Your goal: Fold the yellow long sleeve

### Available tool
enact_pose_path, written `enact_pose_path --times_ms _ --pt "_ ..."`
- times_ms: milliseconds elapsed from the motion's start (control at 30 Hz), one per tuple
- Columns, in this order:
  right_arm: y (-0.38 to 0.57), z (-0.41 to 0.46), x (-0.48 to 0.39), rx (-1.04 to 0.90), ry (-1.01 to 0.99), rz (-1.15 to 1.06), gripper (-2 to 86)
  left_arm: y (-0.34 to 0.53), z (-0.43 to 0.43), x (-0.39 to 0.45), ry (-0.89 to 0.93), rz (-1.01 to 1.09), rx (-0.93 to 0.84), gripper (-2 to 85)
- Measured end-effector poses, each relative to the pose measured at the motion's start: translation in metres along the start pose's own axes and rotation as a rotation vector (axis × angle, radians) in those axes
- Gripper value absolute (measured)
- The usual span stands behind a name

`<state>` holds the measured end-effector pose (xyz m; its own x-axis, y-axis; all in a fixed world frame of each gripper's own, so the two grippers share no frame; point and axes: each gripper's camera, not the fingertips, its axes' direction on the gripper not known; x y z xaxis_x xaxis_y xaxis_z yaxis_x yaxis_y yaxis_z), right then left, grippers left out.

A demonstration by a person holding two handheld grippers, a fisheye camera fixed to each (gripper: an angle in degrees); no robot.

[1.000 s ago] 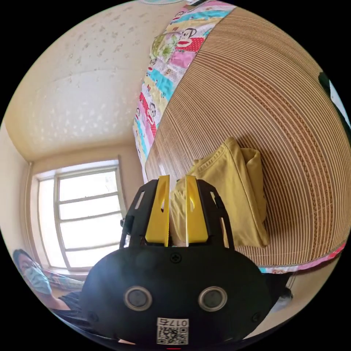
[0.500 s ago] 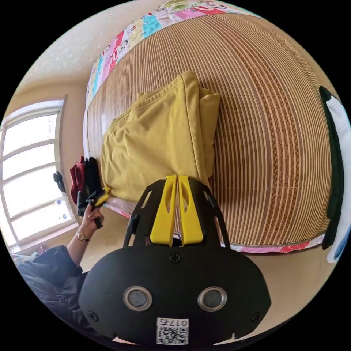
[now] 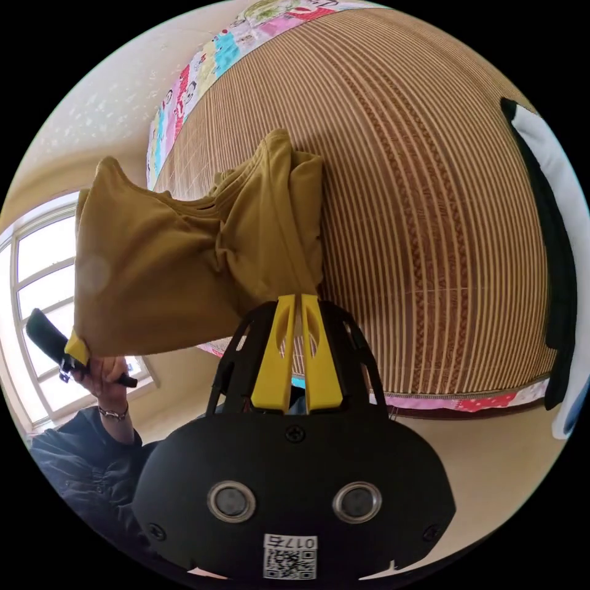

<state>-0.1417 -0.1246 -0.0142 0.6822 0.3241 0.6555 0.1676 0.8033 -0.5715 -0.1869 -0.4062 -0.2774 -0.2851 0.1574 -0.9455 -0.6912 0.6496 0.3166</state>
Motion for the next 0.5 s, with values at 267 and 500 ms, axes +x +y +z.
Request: enact_pose_path --times_ms 267,500 --pt "-0.015 -0.062 0.063 0.201 -0.329 0.09 16.5 0.035 0.079 0.02 0.146 -0.014 -0.105 7.8" --pt "-0.085 0.035 -0.007 -0.139 -0.134 -0.026 17.6 0.156 0.042 -0.046 0.186 -0.334 -0.045 8.0"
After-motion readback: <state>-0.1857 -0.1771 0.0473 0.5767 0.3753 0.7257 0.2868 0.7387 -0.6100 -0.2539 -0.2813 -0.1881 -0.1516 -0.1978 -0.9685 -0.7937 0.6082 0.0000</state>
